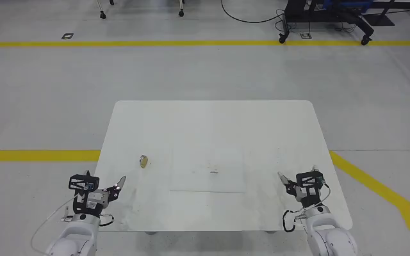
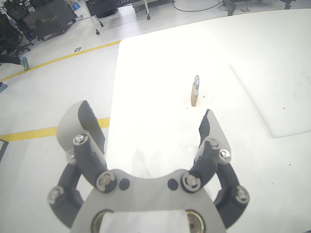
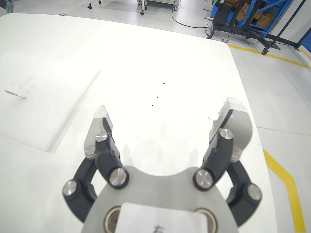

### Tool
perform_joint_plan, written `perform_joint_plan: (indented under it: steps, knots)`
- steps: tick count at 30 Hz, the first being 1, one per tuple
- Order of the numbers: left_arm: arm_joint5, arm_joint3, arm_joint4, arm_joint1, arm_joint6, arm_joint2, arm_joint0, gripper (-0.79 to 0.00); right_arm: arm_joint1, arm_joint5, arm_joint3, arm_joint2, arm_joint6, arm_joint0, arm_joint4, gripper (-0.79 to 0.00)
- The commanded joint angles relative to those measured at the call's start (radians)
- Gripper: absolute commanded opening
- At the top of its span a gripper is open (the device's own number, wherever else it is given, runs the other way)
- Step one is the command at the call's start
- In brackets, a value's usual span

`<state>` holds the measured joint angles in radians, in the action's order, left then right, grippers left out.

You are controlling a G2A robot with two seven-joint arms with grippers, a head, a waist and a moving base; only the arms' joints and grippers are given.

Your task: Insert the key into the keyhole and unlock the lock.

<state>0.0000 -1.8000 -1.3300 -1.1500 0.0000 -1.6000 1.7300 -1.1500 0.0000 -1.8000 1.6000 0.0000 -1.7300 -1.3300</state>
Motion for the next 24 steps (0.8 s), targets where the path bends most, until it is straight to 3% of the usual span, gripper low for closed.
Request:
perform_joint_plan:
  steps: [1,12,15,18,24]
  knots:
    - [0.0,0.0,0.0,0.0,0.0,0.0,0.0,0.0,0.0,0.0,0.0,0.0,0.0,0.0,0.0,-0.001]
    - [0.0,0.0,0.0,0.0,0.0,0.0,0.0,0.0,0.0,-0.032,-0.009,-0.008,0.017,0.025,-0.008,0.0]
    - [0.0,0.0,0.0,0.0,0.0,0.0,0.0,0.0,0.0,-0.103,-0.011,-0.052,0.073,0.1,-0.028,0.0]
    - [0.0,0.0,0.0,0.0,0.0,0.0,0.0,0.0,-0.003,-0.226,0.047,-0.128,0.186,0.244,0.013,0.0]
    - [0.0,0.0,0.0,0.0,0.0,0.0,0.0,0.0,-0.014,-0.396,0.14,-0.264,0.274,0.425,0.021,0.0]
